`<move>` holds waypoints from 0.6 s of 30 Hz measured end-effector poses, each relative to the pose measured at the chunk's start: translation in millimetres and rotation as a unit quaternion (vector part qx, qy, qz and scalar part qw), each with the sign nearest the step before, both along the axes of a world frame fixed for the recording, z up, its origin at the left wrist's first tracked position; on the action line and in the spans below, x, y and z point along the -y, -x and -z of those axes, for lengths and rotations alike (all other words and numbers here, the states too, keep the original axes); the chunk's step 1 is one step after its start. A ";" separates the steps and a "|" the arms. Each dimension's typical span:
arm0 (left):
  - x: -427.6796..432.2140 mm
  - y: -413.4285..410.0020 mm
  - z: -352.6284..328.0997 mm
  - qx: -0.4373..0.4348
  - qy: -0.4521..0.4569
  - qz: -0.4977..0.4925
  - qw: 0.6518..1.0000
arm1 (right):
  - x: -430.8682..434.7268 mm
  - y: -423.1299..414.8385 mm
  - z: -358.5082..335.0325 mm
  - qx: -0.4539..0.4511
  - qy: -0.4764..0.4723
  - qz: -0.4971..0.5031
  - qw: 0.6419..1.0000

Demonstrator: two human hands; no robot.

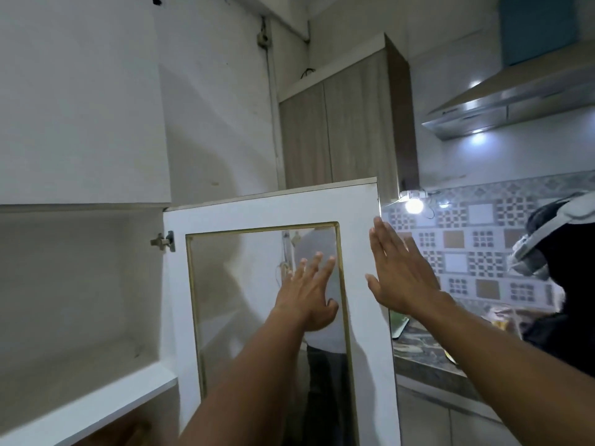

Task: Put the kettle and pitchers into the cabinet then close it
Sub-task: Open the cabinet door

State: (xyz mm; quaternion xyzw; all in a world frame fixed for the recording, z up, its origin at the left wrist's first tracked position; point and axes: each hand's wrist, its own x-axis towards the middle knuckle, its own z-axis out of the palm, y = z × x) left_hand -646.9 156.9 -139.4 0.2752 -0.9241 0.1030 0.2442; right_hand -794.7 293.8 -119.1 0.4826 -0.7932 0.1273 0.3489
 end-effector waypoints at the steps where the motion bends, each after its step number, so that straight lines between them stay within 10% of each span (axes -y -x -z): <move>1: 8.6 5.4 1.2 0.007 -0.002 0.001 1.000 | 3.9 6.3 0.8 -0.004 -0.014 0.011 1.000; 18: 27.2 -12.5 22.9 -0.006 0.047 0.009 0.999 | 35.6 -6.6 13.2 -0.104 0.068 -0.057 0.991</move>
